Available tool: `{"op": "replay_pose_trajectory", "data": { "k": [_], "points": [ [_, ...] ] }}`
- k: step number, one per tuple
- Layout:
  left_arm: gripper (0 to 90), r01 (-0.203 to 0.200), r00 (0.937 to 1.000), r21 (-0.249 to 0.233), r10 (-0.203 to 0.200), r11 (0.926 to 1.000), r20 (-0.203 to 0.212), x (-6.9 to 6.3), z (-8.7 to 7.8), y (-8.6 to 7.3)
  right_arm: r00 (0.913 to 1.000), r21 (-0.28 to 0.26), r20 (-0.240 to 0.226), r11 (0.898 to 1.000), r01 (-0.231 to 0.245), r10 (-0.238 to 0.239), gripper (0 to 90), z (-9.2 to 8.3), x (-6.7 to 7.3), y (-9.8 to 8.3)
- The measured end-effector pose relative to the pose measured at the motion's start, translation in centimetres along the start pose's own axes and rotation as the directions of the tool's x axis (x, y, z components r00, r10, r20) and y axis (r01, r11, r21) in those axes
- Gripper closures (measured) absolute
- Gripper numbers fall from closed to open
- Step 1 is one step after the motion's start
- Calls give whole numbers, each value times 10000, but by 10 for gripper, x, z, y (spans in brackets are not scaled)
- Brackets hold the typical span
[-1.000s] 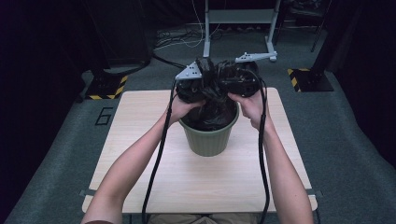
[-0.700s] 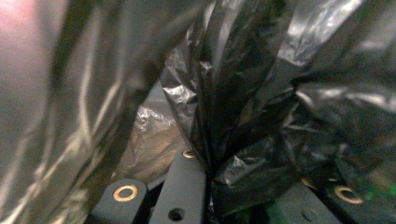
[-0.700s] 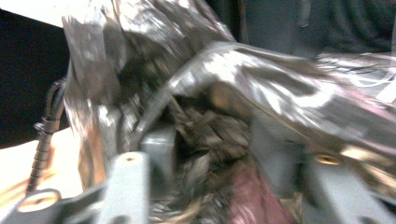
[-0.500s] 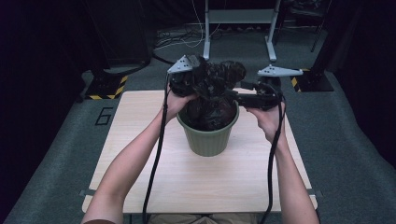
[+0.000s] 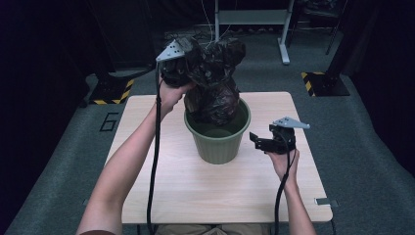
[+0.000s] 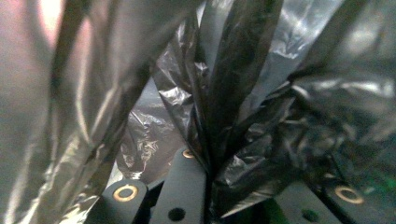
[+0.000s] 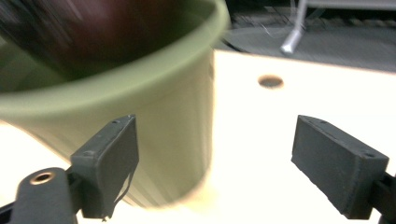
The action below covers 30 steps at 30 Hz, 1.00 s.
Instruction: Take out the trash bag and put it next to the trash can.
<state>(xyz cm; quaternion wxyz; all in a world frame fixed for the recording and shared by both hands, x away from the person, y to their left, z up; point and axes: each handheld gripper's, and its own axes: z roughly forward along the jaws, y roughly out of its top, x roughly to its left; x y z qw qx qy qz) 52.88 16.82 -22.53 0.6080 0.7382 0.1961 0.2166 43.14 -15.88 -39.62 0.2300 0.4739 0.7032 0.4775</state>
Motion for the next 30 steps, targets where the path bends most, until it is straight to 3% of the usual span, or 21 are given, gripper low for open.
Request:
{"op": "replay_pose_trajectory", "data": {
  "k": [9, 11, 12, 14, 16, 22, 24, 30],
  "points": [
    [898, -308, 9975, -259, 290, 9992, -643, 10, -25, 18, 9952, 1249, 919, 9911, -459, 345, 132, 28, -16, -67],
    [898, -402, 9963, -139, 390, 9991, -760, 15, -32, 20, 9927, 1414, 1088, 9877, -664, 511, 131, 29, -20, -75],
    [898, -221, 9970, -255, 201, 9994, -753, 15, -34, 20, 9907, 1524, 1220, 9851, -791, 607, 130, 30, -23, -79],
    [898, -551, 9938, -91, 539, 9984, -973, 20, -42, 22, 9876, 1693, 1373, 9806, -987, 757, 123, 30, -29, -87],
    [898, -344, 9932, -312, 307, 9989, -1123, 21, -45, 22, 9842, 1738, 1529, 9780, -1157, 893, 123, 28, -35, -94],
    [898, -317, 9850, -283, 264, 9991, -1705, 36, -68, 18, 9685, 1999, 2298, 9692, -1436, 961, 129, 28, -50, -111],
    [898, -126, 9821, -281, 71, 9995, -1880, 43, -77, 15, 9665, 2137, 2396, 9661, -1446, 917, 125, 29, -53, -116],
    [898, -51, 9652, -144, 12, 9999, -2616, 58, -96, 7, 9570, 2367, 2833, 9625, -1325, 621, 116, 31, -57, -122]
  ]
}}
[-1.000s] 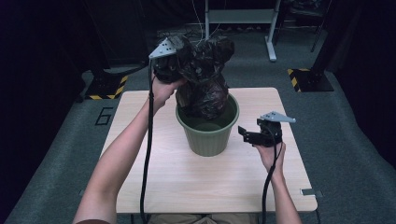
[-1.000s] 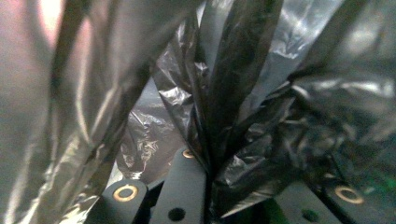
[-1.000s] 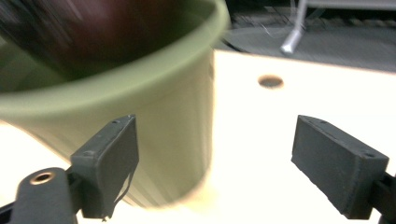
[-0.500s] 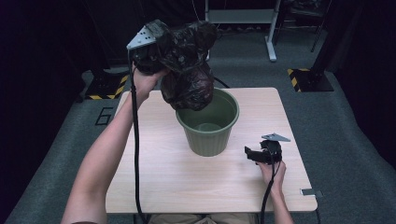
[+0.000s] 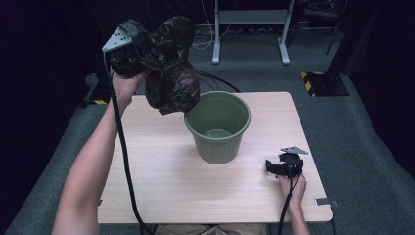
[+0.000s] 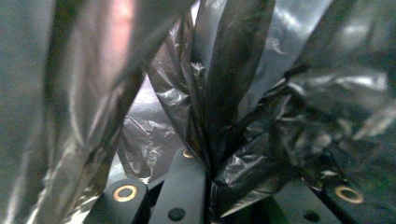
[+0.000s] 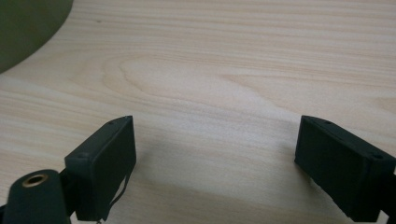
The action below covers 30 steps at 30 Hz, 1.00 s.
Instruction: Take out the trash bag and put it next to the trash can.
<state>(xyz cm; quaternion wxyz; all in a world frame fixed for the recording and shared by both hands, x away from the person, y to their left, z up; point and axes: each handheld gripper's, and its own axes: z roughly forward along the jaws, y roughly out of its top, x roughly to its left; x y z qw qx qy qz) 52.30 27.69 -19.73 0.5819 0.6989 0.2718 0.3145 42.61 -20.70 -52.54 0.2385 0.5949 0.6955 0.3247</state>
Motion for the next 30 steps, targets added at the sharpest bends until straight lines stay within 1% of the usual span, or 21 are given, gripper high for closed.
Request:
{"op": "replay_pose_trajectory", "data": {
  "k": [1, 2, 5, 7, 9, 10, 12, 15, 17, 18, 19, 21, 23, 25, 26, 28, 29, 30],
  "points": [
    [898, -178, 9996, 95, 180, 9998, -210, 2, -2, -2, 10000, -24, 7, 10000, -6, 6, 118, 0, 0, 0],
    [898, -267, 9991, 209, 273, 9994, -327, 4, -3, -5, 9999, -86, -39, 9999, -93, 93, 118, 0, -1, -1],
    [898, -219, 9984, 438, 241, 9988, -517, 9, -6, -17, 10000, -209, 44, 9998, -43, 44, 125, -1, -1, -3],
    [898, -192, 9977, 546, 227, 9983, -643, 12, -7, -26, 10000, -213, 18, 9998, -24, 25, 127, -1, 0, -3],
    [898, -80, 9974, 722, 132, 9974, -706, 14, -5, -38, 10000, -229, 31, 9997, -26, 27, 133, -2, 0, -4],
    [898, -86, 9970, 893, 154, 9960, -756, 15, -4, -44, 10000, -227, 38, 9997, -28, 28, 134, -2, 0, -4],
    [897, 54, 9963, 1071, 38, 9942, -857, 17, -1, -59, 9999, -182, 75, 9998, -78, 79, 135, -2, 1, -4],
    [898, 412, 9945, 1465, -265, 9884, -1012, 22, 5, -86, 9999, -198, 68, 9998, -81, 82, 137, -2, 1, -4],
    [897, 729, 9923, 1717, -542, 9824, -1112, 24, 9, -105, 10000, -227, 88, 9997, -28, 30, 137, -2, 0, -4],
    [897, 892, 9906, 1965, -665, 9764, -1193, 26, 11, -119, 10000, -230, 84, 9997, -30, 32, 138, -2, 0, -4],
    [897, 1114, 9888, 2072, -875, 9719, -1213, 26, 13, -132, 10000, -228, 86, 9997, -31, 33, 138, -2, 0, -4],
    [895, 1459, 9850, 2379, -1185, 9603, -1255, 25, 15, -157, 10000, -227, 75, 9997, -34, 35, 138, -2, 1, -4],
    [895, 1810, 9805, 2663, -1528, 9467, -1232, 23, 16, -181, 9999, -223, 88, 9997, -66, 68, 142, -2, 0, -4],
    [892, 2134, 9750, 2832, -1855, 9350, -1220, 20, 15, -201, 9999, -229, 114, 9997, -90, 92, 145, -2, 0, -4],
    [888, 2332, 9707, 2888, -2048, 9286, -1254, 19, 13, -211, 9999, -231, 115, 9997, -91, 94, 144, -2, 0, -4],
    [815, 2502, 9672, 2948, -2243, 9222, -1192, 18, 9, -217, 9999, -231, 111, 9997, -97, 99, 144, -2, 0, -4],
    [751, 2507, 9670, 3021, -2233, 9197, -1226, 16, 6, -219, 9999, -231, 107, 9997, -96, 99, 144, -2, 0, -4],
    [662, 2507, 9668, 3058, -2210, 9185, -1287, 15, 4, -219, 9999, -237, 96, 9997, -106, 108, 144, -2, 0, -4]
  ]
}}
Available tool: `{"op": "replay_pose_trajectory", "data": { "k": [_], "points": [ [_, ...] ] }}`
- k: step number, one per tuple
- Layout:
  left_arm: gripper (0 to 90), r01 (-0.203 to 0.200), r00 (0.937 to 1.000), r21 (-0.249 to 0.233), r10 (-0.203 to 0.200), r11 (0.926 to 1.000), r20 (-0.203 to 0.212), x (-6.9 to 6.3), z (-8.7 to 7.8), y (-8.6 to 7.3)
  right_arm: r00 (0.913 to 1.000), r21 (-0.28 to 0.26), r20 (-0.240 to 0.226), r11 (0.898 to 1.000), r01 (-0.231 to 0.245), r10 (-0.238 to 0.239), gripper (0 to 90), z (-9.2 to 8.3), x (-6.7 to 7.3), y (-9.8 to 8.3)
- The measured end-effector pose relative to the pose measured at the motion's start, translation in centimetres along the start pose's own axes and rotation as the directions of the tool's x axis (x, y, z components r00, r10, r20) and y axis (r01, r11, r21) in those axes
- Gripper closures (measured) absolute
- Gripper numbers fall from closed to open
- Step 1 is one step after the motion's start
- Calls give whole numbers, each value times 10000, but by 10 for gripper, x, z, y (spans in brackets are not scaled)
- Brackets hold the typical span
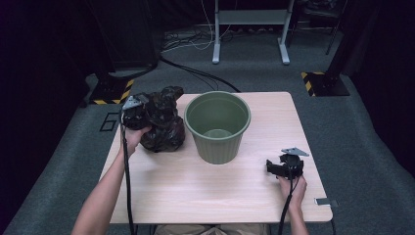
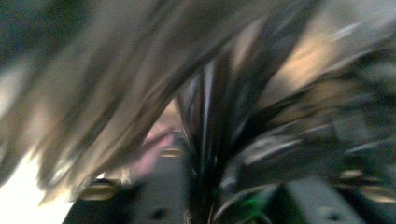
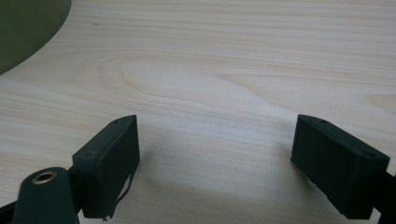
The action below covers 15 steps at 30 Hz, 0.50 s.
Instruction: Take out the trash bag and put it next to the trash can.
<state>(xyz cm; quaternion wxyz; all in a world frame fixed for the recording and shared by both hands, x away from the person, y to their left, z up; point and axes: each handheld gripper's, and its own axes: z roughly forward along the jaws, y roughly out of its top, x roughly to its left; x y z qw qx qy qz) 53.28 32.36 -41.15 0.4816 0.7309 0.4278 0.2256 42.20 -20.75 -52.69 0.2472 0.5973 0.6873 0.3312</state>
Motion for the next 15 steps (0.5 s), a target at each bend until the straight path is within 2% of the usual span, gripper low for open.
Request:
{"op": "replay_pose_trajectory", "data": {
  "k": [3, 5, 8, 9, 10, 12, 15],
  "points": [
    [448, 138, 9997, 29, -137, 9999, -214, -6, -9, -3, 10000, -6, -4, 10000, -6, 6, 144, 0, 0, 0],
    [311, 130, 9999, -86, -131, 9999, -105, -13, -22, -7, 10000, -7, -10, 10000, -13, 13, 144, 0, 0, 0],
    [162, -306, 9995, -64, 306, 9995, 3, -27, -42, -13, 10000, -1, -1, 10000, 5, -5, 144, 0, 0, 0],
    [150, -330, 9995, -219, 329, 9992, -26, -34, -48, -16, 10000, -2, -10, 10000, 9, -9, 144, 0, 0, 0],
    [149, -612, 9981, -114, 612, 9981, -43, -38, -55, -20, 10000, -4, -8, 10000, 13, -13, 144, 0, 0, 0],
    [132, -828, 9965, -55, 828, 9965, -108, -46, -67, -30, 10000, -9, -31, 10000, -3, 3, 145, 0, 0, 0],
    [100, -717, 9974, -112, 716, 9974, -126, -54, -82, -49, 10000, -12, -31, 10000, 4, -4, 145, 0, 0, 0]
  ]
}}
